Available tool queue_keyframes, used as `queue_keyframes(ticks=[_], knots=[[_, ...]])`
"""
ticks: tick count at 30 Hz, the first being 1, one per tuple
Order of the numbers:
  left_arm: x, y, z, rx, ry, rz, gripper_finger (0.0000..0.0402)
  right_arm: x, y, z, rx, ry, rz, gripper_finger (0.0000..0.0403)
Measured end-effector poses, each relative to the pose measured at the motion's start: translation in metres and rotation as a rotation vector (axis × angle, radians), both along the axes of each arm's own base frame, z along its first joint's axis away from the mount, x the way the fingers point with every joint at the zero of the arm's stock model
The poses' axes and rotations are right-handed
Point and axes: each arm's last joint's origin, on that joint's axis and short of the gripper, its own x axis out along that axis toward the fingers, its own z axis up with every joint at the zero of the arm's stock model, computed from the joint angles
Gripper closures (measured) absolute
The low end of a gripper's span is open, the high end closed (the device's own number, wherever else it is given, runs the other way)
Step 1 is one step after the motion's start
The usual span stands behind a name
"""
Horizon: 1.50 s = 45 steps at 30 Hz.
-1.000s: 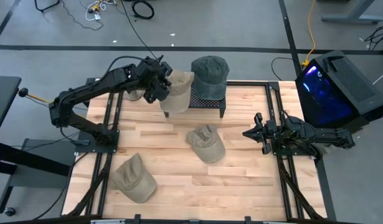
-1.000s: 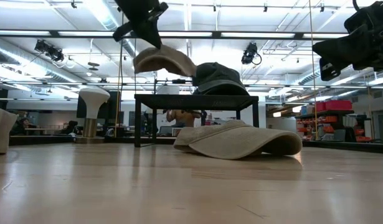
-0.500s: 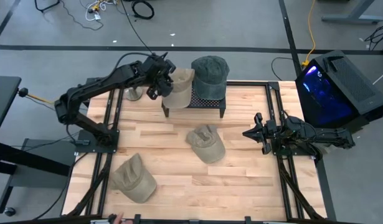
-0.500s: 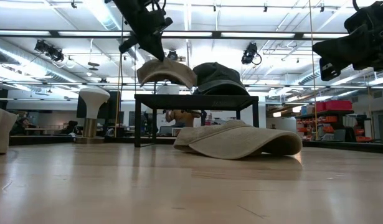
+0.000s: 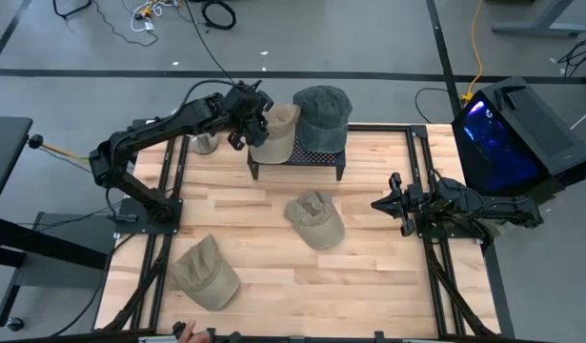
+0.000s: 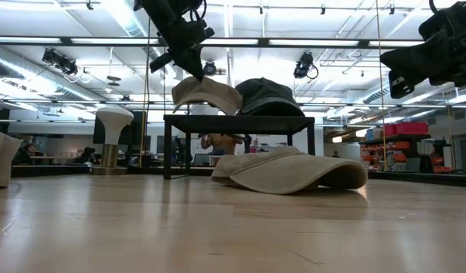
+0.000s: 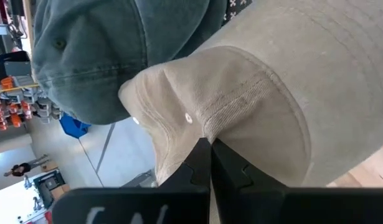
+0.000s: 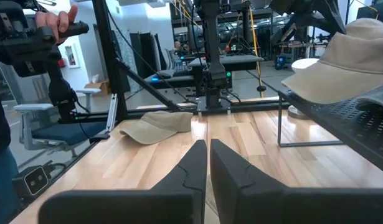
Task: Pick & Place hat
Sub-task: Put the middle brown cap on the shelf
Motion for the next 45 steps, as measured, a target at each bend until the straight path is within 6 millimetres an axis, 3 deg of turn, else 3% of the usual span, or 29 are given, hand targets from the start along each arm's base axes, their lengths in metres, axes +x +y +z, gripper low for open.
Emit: queue_keyframes(ticks=[45], knots=[[0.0005, 0.0000, -0.0004, -0.064, -0.060, 0.078, 0.0399, 0.0000, 0.0000, 0.0000, 0.000, 0.000, -0.001, 0.0378]])
